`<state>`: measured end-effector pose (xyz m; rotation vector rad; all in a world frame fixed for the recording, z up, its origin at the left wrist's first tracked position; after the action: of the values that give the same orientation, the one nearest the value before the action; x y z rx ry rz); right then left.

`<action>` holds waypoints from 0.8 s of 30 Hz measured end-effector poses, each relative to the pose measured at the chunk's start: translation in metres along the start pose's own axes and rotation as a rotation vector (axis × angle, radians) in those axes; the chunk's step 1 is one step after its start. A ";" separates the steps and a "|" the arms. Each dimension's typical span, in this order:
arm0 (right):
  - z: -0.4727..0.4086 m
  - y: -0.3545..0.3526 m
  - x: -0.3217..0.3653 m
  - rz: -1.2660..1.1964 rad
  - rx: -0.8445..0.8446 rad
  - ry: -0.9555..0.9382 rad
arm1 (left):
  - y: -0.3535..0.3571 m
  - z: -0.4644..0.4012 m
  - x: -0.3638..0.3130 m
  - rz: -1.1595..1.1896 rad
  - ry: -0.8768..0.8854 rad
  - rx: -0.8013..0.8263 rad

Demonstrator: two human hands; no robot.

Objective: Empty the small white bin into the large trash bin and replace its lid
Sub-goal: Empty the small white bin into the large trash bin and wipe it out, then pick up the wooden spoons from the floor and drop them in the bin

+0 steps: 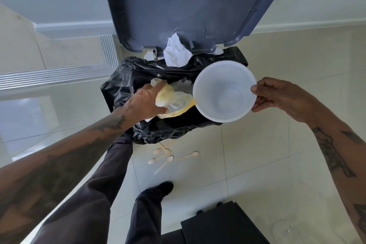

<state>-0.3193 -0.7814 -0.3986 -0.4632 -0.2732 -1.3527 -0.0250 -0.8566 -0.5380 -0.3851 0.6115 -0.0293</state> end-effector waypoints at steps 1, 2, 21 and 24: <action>0.004 -0.002 0.003 0.027 -0.042 -0.009 | 0.006 -0.003 -0.002 -0.046 0.005 0.015; 0.008 -0.003 0.009 0.071 -0.102 -0.028 | 0.004 -0.003 -0.005 -0.066 0.037 -0.029; -0.038 0.070 0.035 1.338 -0.500 0.013 | 0.014 0.044 0.043 -0.489 0.240 -0.391; -0.016 0.019 0.024 1.093 -0.704 0.051 | 0.011 0.054 0.052 -0.258 0.140 -0.458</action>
<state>-0.2975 -0.8072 -0.4051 -0.9761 0.4826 -0.3342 0.0473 -0.8348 -0.5308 -0.9103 0.7029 -0.1656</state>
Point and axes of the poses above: each hand's wrist, its own z-axis away from the middle knuckle, its own y-axis out of the palm, x = y × z, the point moved 8 cm from there along -z, towards the middle knuckle, and after that the axes turned 8 degrees about x, right-handed, at the moved point
